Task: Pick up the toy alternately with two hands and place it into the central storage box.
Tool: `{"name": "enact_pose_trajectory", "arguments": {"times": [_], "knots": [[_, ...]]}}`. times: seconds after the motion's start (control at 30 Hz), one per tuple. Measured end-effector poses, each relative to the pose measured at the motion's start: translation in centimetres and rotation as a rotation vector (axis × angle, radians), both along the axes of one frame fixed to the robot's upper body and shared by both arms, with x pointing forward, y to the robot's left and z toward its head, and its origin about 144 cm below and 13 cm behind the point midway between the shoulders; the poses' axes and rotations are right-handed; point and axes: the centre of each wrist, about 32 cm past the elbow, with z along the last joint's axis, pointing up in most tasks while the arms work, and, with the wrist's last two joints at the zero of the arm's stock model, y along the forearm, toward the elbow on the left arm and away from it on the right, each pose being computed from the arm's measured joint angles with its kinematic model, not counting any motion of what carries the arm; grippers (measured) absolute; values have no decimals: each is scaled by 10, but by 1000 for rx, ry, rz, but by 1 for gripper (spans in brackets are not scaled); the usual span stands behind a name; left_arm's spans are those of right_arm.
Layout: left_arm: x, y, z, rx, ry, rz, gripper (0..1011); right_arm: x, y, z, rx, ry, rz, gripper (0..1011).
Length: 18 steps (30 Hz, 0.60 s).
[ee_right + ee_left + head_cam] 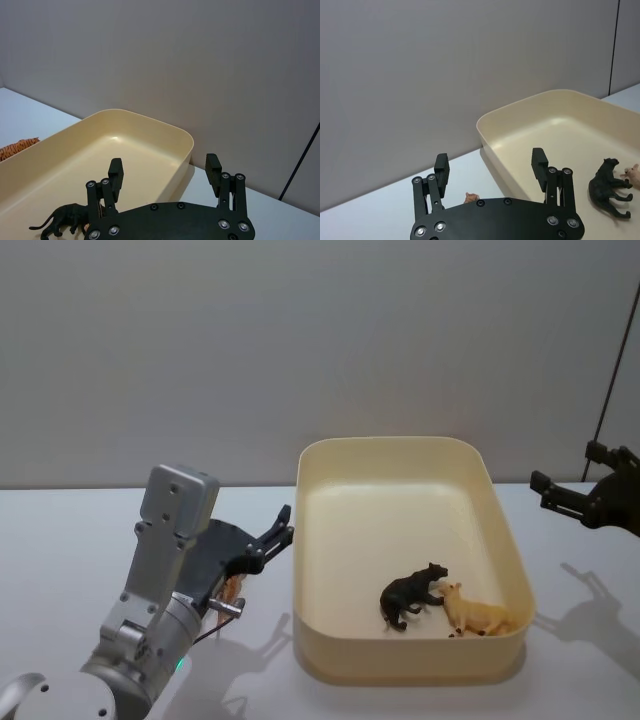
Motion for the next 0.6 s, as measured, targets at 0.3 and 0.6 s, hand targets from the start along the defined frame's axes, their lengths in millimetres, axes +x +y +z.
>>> {"name": "enact_pose_trajectory", "arguments": {"times": [0.3,0.6], "knots": [[2,4,3,15,114,39,1001,-1,-1,0,1,-1,-3,1001],[17,8,1,47,227,73,1001,-2,-1,1,2,-1,-4,1001]]}}
